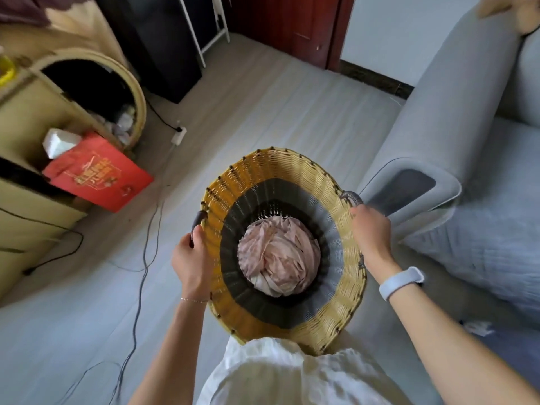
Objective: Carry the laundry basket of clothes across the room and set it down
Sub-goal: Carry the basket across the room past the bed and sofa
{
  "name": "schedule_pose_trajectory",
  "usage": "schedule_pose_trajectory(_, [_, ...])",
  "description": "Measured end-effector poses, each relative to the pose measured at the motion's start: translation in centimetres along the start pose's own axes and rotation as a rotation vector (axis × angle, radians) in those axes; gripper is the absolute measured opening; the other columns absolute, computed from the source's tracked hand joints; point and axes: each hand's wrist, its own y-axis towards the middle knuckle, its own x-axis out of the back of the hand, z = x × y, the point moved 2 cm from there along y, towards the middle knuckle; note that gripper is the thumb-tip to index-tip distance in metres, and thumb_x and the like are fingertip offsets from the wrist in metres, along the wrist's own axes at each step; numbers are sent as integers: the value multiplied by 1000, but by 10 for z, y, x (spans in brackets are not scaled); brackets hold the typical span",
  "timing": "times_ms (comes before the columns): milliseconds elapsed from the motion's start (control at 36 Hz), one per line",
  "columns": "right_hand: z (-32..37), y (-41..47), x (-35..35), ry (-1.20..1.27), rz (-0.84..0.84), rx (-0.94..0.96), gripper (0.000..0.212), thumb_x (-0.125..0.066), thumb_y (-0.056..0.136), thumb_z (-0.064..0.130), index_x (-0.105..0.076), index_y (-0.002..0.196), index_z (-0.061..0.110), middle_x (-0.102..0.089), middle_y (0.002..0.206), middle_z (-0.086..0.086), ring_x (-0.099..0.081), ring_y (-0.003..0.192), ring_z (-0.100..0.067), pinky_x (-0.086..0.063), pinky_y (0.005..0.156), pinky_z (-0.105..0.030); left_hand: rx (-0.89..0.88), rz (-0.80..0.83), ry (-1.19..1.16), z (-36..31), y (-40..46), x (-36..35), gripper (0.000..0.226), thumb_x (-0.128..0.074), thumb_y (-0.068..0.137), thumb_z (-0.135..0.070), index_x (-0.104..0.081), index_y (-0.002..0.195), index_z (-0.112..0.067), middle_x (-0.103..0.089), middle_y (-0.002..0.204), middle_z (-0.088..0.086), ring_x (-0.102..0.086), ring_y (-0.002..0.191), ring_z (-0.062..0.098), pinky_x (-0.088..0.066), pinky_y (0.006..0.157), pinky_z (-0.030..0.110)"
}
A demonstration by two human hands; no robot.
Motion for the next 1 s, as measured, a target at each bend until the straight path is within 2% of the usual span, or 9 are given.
schedule_pose_trajectory(167, [31,75,-11,-51,-47,24,33,-38,90,16,-56,89,-12,-47,65,-8,-40,59,-20,-31,56,-30,27,40,-17,-47,44,-56,38,-39,96,-27,-60,84,2,-52,71,13,-41,58,17,-30,52,21])
schedule_pose_trajectory(278, [42,126,-25,-79,-82,8,30,-39,90,17,-59,91,-6,-47,64,-3,-43,62,-20,-36,58,-28,42,70,-8,-72,85,-95,36,-39,95,-28,-59,82,0,-53,72,13,-41,56,15,-31,53,22])
schedule_pose_trajectory(389, [67,194,-45,-89,-131,-3,33,-40,90,17,-57,91,-11,-45,63,-4,-41,60,-19,-34,51,-26,28,96,-13,-117,140,-136,37,-39,96,-27,-60,82,0,-52,69,11,-40,55,14,-31,54,20])
schedule_pose_trajectory(500, [105,265,-65,-92,-183,-2,34,-39,90,18,-58,91,-11,-47,64,-6,-42,62,-22,-33,54,-31,10,153,-8,-168,198,-177,37,-39,96,-26,-57,79,1,-50,67,13,-39,54,15,-31,55,24])
schedule_pose_trajectory(667, [152,350,-84,-21,-239,-30,34,-42,89,20,-57,89,-10,-46,65,-5,-36,56,-14,-30,50,-27,-54,182,56,-252,278,-237,38,-39,95,-27,-51,71,0,-44,60,9,-37,53,19,-32,62,32])
schedule_pose_trajectory(750, [160,382,-82,37,-297,-76,29,-43,90,22,-64,90,2,-50,63,3,-41,56,-10,-33,54,-24,-122,207,74,-292,302,-264,36,-39,95,-26,-50,71,-1,-45,62,8,-34,50,15,-32,63,32])
schedule_pose_trajectory(833, [165,414,-81,55,-322,-132,22,-43,90,25,-61,78,22,-49,65,7,-42,57,-8,-33,55,-23,-168,232,100,-323,327,-298,38,-39,95,-28,-50,70,0,-46,63,12,-36,53,22,-33,62,34])
schedule_pose_trajectory(917, [170,448,-78,61,-350,-172,27,-43,91,25,-64,93,8,-49,65,7,-42,57,-8,-34,57,-24,-189,242,114,-352,346,-334,41,-40,93,-31,-54,71,2,-47,64,16,-39,60,27,-35,61,36])
schedule_pose_trajectory(1000, [178,491,-72,60,-362,-180,31,-41,92,21,-60,93,-4,-43,58,0,-38,53,-15,-31,54,-29,-221,270,123,-384,359,-372,40,-40,94,-28,-49,66,0,-45,63,17,-37,58,26,-32,56,32])
